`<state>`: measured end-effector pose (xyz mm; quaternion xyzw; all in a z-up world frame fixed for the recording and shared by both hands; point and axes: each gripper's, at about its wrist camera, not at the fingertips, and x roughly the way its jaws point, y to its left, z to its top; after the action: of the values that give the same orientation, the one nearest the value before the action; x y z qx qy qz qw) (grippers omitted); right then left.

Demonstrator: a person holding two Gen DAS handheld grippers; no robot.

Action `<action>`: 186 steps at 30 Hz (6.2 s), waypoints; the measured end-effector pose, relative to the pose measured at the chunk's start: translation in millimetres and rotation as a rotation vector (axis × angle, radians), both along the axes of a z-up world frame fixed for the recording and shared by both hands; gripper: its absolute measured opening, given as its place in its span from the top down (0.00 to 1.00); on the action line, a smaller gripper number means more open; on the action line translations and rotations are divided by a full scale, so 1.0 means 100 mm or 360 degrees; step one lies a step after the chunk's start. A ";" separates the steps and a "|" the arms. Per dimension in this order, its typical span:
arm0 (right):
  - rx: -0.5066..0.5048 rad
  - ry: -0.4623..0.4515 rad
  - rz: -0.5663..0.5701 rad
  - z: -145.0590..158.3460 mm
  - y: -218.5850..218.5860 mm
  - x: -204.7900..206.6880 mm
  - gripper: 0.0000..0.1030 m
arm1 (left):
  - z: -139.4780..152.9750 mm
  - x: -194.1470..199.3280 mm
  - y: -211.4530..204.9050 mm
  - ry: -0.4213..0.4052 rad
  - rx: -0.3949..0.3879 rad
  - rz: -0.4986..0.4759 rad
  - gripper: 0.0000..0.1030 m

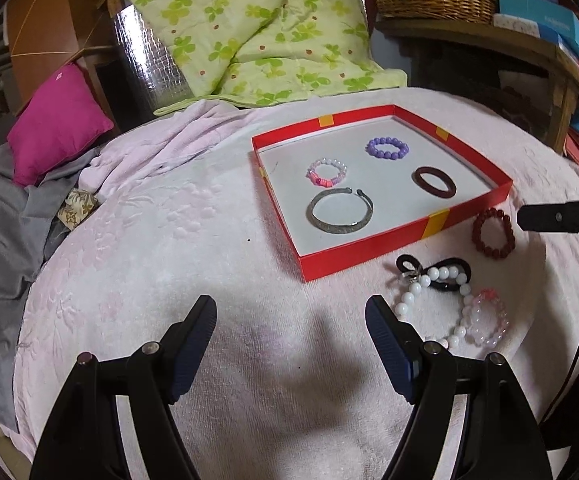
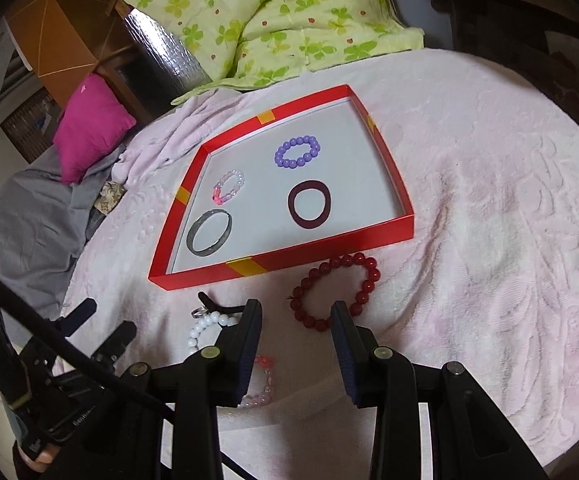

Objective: Organize jewelry

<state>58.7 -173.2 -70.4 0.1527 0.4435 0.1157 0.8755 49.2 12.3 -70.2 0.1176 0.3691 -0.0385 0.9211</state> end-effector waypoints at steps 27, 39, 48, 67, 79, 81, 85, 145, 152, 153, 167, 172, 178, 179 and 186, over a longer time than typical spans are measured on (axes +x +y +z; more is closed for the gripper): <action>0.0051 0.0157 0.0092 -0.15 0.18 0.17 0.63 | -0.20 0.16 -0.06 0.0130 0.0089 -0.0024 0.25; 0.0044 0.0164 0.0067 -0.16 0.09 0.15 0.63 | -0.24 0.17 -0.05 0.0151 0.0103 -0.0023 0.25; 0.0078 0.0186 -0.0094 -0.19 -0.23 0.16 0.59 | -0.28 0.18 -0.07 0.0220 0.0025 -0.0073 0.25; 0.0113 0.0246 -0.0074 -0.28 -0.35 0.13 0.59 | -0.39 0.35 -0.36 0.0333 -0.0223 -0.0215 0.25; 0.0131 0.0266 -0.0091 -0.29 -0.38 0.13 0.59 | -0.41 0.33 -0.47 0.0316 -0.0272 -0.0328 0.76; 0.0128 0.0269 -0.0089 -0.30 -0.36 0.14 0.59 | -0.41 0.32 -0.46 0.0314 -0.0270 -0.0327 0.83; 0.0121 0.0276 -0.0085 -0.31 -0.33 0.15 0.58 | -0.39 0.32 -0.37 0.0312 -0.0268 -0.0285 0.90; -0.0186 0.0096 0.0251 -0.30 0.31 0.05 0.91 | -0.39 0.29 0.27 0.0281 -0.0177 0.0015 0.90; 0.0011 0.0160 0.0141 -0.33 0.08 0.12 0.91 | -0.41 0.29 0.23 0.0299 -0.0194 -0.0006 0.90; 0.0011 0.0165 0.0137 -0.33 0.07 0.12 0.91 | -0.41 0.30 0.23 0.0300 -0.0200 -0.0003 0.90; -0.0171 0.0163 0.0282 -0.33 0.30 0.07 0.46 | -0.43 0.31 0.25 0.0309 -0.0223 -0.0005 0.90; -0.0327 0.0080 0.0392 -0.32 0.53 0.01 0.44 | -0.42 0.32 0.27 0.0321 -0.0260 -0.0007 0.87; -0.0485 0.0046 0.0461 -0.40 0.71 -0.01 0.41 | -0.41 0.30 0.29 0.0339 -0.0320 -0.0034 0.74; -0.0523 0.0022 0.0469 -0.41 0.74 -0.03 0.41 | -0.41 0.30 0.28 0.0339 -0.0323 -0.0040 0.72; -0.0649 -0.0051 0.0412 -0.40 0.72 -0.05 0.81 | -0.41 0.28 0.27 0.0342 -0.0331 -0.0065 0.51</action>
<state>53.3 -101.7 -110.9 -0.0873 0.4598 0.1373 0.8730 77.4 39.6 -110.8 0.0241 0.4571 -0.1076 0.8825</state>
